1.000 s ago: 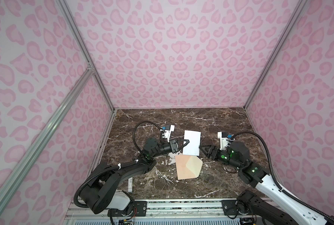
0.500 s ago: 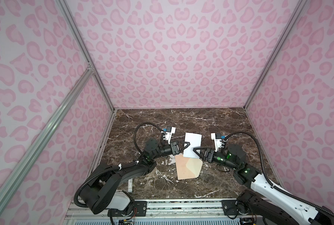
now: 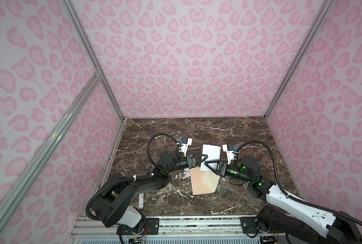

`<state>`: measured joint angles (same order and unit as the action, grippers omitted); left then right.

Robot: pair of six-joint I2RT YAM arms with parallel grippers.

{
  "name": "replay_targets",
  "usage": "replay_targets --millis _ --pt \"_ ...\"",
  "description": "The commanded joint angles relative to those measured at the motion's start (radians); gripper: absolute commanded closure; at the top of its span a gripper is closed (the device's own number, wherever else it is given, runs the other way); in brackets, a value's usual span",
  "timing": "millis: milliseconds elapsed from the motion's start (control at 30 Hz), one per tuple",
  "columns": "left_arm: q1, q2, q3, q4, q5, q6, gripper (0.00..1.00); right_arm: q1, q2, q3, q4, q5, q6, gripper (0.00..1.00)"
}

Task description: Place the letter into the envelope and seal it

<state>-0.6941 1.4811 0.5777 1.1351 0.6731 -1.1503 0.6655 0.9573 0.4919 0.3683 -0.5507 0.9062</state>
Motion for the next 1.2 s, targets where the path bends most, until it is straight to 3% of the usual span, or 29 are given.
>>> replay_targets --millis 0,267,333,467,567,667,767,867,1167 --pt "-0.001 -0.008 0.007 0.033 0.01 0.009 0.96 -0.001 0.006 0.008 0.052 -0.005 0.011 0.61" --pt "-0.001 -0.037 0.013 -0.046 0.006 0.056 0.94 -0.003 0.015 0.02 0.028 0.008 0.013 0.87" --pt "-0.001 -0.039 0.011 -0.052 0.003 0.061 0.82 -0.003 0.014 0.02 0.025 0.011 0.013 0.9" --pt "0.003 -0.073 0.005 -0.099 -0.002 0.095 0.46 -0.006 0.0 0.016 -0.007 0.029 0.002 0.98" --pt "0.027 -0.156 0.018 -0.281 -0.031 0.185 0.35 -0.014 -0.028 0.011 -0.058 0.054 -0.023 1.0" --pt "0.047 -0.251 0.078 -0.634 -0.109 0.35 0.33 -0.03 -0.071 -0.007 -0.138 0.107 -0.074 1.0" --pt "0.045 -0.305 0.157 -1.01 -0.263 0.523 0.33 -0.033 -0.119 -0.04 -0.207 0.195 -0.144 1.0" --pt "0.034 -0.306 0.203 -1.241 -0.403 0.602 0.35 -0.032 -0.151 -0.098 -0.208 0.271 -0.193 1.0" --pt "-0.073 -0.152 0.292 -1.497 -0.544 0.607 0.41 0.004 -0.143 -0.199 -0.179 0.387 -0.291 1.0"
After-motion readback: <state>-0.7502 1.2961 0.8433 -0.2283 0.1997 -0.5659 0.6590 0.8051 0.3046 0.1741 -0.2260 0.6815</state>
